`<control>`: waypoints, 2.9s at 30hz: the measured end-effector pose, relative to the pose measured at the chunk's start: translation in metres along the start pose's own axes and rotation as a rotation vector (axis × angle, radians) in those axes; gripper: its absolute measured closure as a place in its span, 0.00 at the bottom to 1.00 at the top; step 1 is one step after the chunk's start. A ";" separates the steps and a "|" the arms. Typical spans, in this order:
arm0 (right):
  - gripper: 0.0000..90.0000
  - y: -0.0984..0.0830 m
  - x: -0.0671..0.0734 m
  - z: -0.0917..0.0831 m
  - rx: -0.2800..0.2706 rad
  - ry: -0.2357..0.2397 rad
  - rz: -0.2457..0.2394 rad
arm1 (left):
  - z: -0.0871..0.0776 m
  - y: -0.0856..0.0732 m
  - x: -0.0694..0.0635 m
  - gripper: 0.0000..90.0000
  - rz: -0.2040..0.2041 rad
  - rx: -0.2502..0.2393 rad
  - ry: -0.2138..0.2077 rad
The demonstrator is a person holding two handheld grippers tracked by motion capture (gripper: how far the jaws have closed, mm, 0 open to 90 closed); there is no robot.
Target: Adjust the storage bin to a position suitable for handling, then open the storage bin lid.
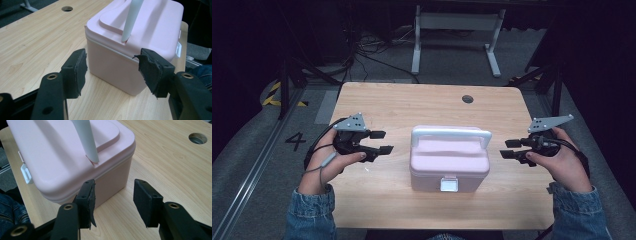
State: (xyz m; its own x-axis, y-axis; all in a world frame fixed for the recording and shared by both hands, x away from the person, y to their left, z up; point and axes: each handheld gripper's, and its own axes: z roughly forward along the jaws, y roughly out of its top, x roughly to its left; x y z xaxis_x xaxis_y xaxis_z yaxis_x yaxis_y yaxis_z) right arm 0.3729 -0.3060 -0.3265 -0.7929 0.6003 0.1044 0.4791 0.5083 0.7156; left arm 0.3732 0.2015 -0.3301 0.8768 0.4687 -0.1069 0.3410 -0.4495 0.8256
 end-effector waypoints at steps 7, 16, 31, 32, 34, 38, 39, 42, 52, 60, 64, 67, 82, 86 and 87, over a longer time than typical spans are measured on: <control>0.57 -0.005 0.000 -0.004 -0.003 -0.005 0.007 | 0.006 0.016 -0.010 0.42 0.020 -0.018 -0.002; 0.55 -0.015 0.002 -0.016 -0.008 -0.039 0.036 | 0.023 0.042 -0.015 0.39 0.064 -0.002 -0.039; 0.55 -0.024 0.004 -0.023 -0.011 -0.056 0.060 | 0.062 0.059 -0.017 0.41 0.105 0.003 -0.099; 0.55 -0.024 0.005 -0.023 -0.011 -0.055 0.057 | 0.065 0.060 -0.016 0.43 0.107 0.006 -0.099; 0.55 -0.025 0.005 -0.023 -0.009 -0.053 0.056 | 0.071 0.062 -0.016 0.45 0.115 0.011 -0.094; 0.55 -0.026 0.005 -0.022 -0.007 -0.054 0.058 | 0.078 0.065 -0.016 0.48 0.131 0.013 -0.098; 0.55 -0.026 0.004 -0.022 -0.008 -0.055 0.056 | 0.081 0.066 -0.016 0.48 0.139 0.014 -0.103; 0.55 -0.027 0.004 -0.023 -0.008 -0.054 0.061 | 0.087 0.069 -0.019 0.51 0.163 0.043 -0.108; 0.54 -0.026 0.008 -0.020 -0.006 -0.038 0.040 | 0.092 0.079 -0.026 0.71 0.234 0.109 -0.074; 0.54 -0.027 0.008 -0.021 -0.005 -0.043 0.047 | 0.089 0.086 -0.028 0.82 0.246 0.144 -0.063; 0.54 -0.027 0.009 -0.021 -0.006 -0.046 0.045 | 0.087 0.089 -0.028 0.83 0.246 0.151 -0.069; 0.54 -0.028 0.010 -0.020 -0.007 -0.044 0.045 | 0.085 0.091 -0.026 0.83 0.241 0.147 -0.075; 0.61 -0.025 0.018 -0.018 -0.021 -0.011 0.033 | 0.075 0.109 -0.009 0.80 0.140 0.122 -0.111; 0.63 -0.021 0.024 -0.016 -0.030 0.012 0.020 | 0.076 0.111 -0.002 0.79 0.084 0.105 -0.119; 0.63 -0.020 0.025 -0.016 -0.031 0.013 0.018 | 0.076 0.112 -0.001 0.79 0.069 0.097 -0.118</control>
State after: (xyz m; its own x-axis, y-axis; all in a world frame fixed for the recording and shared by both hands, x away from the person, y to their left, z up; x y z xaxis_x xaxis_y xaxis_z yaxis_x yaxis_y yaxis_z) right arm 0.3372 -0.3111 -0.3274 -0.7890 0.6012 0.1265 0.4818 0.4777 0.7346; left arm 0.4361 0.0932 -0.2796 0.9312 0.3440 -0.1209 0.3047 -0.5520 0.7762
